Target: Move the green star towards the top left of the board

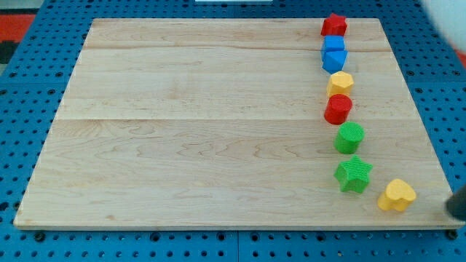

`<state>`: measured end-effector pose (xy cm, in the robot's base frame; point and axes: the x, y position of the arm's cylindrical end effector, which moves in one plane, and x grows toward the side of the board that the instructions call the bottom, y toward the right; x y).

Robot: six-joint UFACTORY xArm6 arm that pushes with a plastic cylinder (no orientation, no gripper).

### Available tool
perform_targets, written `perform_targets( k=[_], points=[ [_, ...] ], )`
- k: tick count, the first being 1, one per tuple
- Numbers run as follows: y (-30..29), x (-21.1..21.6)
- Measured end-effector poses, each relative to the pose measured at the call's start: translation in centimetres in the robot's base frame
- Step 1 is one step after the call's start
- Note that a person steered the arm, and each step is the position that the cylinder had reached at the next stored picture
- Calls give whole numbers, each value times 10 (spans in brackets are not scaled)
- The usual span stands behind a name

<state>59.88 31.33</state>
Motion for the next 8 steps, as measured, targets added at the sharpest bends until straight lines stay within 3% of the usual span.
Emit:
perform_targets(
  k=[1,3,5,8],
  points=[
    [-6,-18],
    [-139,-29],
    [-225,-85],
    [-184,-199]
  ],
)
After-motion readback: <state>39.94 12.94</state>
